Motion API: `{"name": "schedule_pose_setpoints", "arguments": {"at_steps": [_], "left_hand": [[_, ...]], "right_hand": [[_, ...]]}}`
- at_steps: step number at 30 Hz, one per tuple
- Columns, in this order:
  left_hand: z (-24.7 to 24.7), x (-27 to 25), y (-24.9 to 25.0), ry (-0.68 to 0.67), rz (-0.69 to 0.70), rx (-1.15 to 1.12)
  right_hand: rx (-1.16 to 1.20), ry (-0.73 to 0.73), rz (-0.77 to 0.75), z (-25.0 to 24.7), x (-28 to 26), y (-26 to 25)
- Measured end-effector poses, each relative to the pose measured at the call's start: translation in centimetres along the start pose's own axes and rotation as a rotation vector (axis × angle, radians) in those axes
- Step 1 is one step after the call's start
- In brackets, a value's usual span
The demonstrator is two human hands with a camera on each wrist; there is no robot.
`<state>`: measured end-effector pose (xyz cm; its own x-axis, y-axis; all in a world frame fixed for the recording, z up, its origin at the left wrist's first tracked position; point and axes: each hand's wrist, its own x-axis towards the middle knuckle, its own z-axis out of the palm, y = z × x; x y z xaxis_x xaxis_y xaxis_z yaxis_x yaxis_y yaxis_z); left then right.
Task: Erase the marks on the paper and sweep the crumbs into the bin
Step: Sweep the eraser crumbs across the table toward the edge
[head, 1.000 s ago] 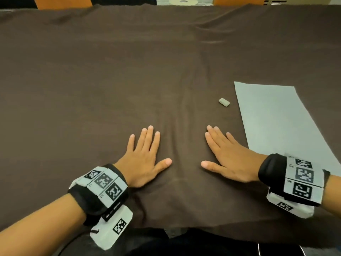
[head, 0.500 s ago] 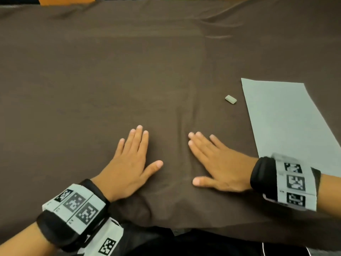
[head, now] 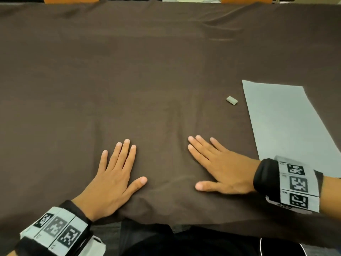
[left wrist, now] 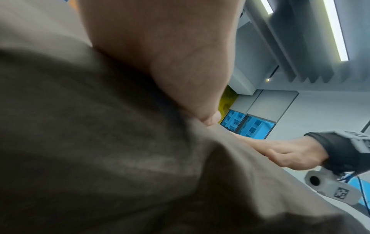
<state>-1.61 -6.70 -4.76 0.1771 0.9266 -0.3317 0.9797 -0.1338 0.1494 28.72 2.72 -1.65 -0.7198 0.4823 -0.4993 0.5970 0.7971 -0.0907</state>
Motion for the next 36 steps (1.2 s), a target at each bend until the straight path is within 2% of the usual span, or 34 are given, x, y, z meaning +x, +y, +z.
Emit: {"name": "schedule_pose_setpoints", "arguments": {"at_steps": [2, 4, 8, 10, 13, 17, 21, 23, 25, 27, 29, 32, 34, 36], "left_hand": [[0.4, -0.4, -0.7, 0.038, 0.021, -0.025], [0.7, -0.6, -1.1, 0.083, 0.033, -0.047], [1.2, -0.7, -1.2, 0.174, 0.046, -0.062], [1.6, -0.7, -1.4, 0.208, 0.047, -0.043], [2.0, -0.7, -1.6, 0.223, 0.04, -0.022], [2.3, -0.5, -1.8, 0.242, 0.021, -0.006], [1.8, -0.4, -1.4, 0.229, 0.001, -0.046], [1.1, -0.2, -1.0, 0.221, -0.033, -0.068], [0.2, 0.3, -0.5, 0.205, -0.069, -0.106], [-0.9, 1.2, 0.1, 0.199, -0.093, -0.134], [-1.4, 2.5, 0.8, 0.148, -0.127, -0.062], [-1.2, 3.8, 2.9, 0.052, -0.081, -0.013], [-0.2, 3.5, 4.9, 0.014, 0.059, 0.067], [0.8, 2.6, 6.6, 0.066, 0.226, 0.112]], "right_hand": [[0.018, 0.009, -0.123, 0.1, -0.8, -0.7], [0.072, 0.054, -0.177, -0.6, -1.0, -0.4], [0.105, 0.156, -0.01, -2.6, 1.4, 1.4], [0.084, 0.137, 0.062, -3.3, 3.4, 2.1], [-0.017, 0.068, 0.067, -3.1, 5.3, 1.6], [-0.106, 0.065, -0.096, -1.3, 3.7, -1.8], [-0.064, 0.053, -0.232, -0.1, 0.5, -3.8], [0.0, 0.085, -0.132, -0.1, -0.5, -2.9], [0.076, 0.125, 0.093, -0.3, -1.1, -1.1], [0.13, 0.084, 0.294, -0.3, -1.3, 0.9], [0.13, 0.013, 0.35, 0.0, -1.4, 1.6], [0.061, 0.012, 0.237, 0.7, -1.3, -0.2], [0.012, 0.033, 0.097, 1.0, -1.4, -2.1], [0.023, 0.026, -0.027, 0.9, -1.5, -3.3]]}}
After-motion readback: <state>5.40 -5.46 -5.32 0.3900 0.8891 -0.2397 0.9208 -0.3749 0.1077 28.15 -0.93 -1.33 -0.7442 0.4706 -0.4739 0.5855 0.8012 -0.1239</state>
